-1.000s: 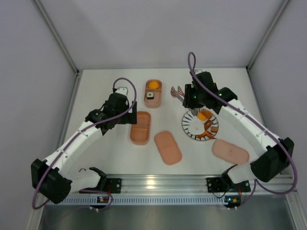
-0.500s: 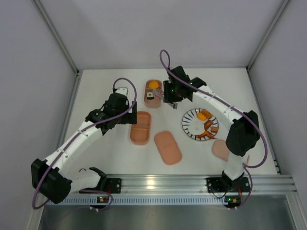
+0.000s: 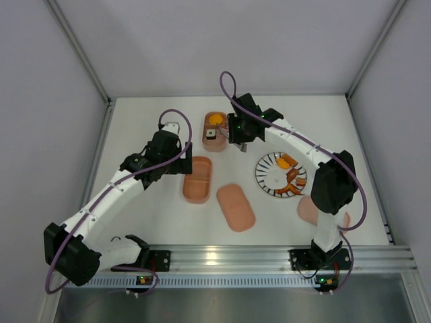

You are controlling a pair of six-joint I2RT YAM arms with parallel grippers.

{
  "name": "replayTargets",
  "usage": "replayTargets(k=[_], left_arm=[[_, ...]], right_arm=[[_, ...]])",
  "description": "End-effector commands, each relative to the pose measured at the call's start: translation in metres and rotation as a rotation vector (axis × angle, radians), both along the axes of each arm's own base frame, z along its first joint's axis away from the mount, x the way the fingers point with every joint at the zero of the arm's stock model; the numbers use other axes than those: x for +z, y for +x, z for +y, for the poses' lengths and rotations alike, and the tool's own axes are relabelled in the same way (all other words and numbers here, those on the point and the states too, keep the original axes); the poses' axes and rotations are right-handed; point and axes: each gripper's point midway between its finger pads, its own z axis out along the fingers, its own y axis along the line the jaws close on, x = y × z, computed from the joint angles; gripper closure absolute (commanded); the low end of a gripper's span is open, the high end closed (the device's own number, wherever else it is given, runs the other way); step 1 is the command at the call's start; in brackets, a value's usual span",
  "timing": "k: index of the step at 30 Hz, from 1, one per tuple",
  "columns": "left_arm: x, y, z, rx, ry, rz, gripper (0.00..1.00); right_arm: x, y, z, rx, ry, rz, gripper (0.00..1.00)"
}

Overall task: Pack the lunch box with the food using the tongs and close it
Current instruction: Place the fake food in the packing box.

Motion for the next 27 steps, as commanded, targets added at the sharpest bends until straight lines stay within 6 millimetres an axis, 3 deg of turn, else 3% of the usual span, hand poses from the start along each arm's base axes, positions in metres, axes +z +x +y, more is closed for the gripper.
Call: replayTargets(k=[1, 18, 22, 27], left_arm=[[0.005, 0.007, -0.002, 0.006, -0.015, -0.028, 0.01], [0.005, 0.006, -0.002, 0.006, -0.013, -0.027, 0.01], [0.004, 0.006, -0.001, 0.008, -0.014, -0.025, 0.01], [0.005, 0.006, -0.002, 0.004, -0.018, -0.026, 0.01]], right_arm=[[0.032, 0.023, 0.020, -0.009, 0.065, -0.122, 0.61], [0.030, 0.026, 0.022, -0.006, 0.062, -0.118, 0.55], [0.044, 0.022, 0.016, -0.016, 0.060, -0.141, 0.55], [0.073, 0.008, -0.009, -0.048, 0.036, -0.190, 0.54]])
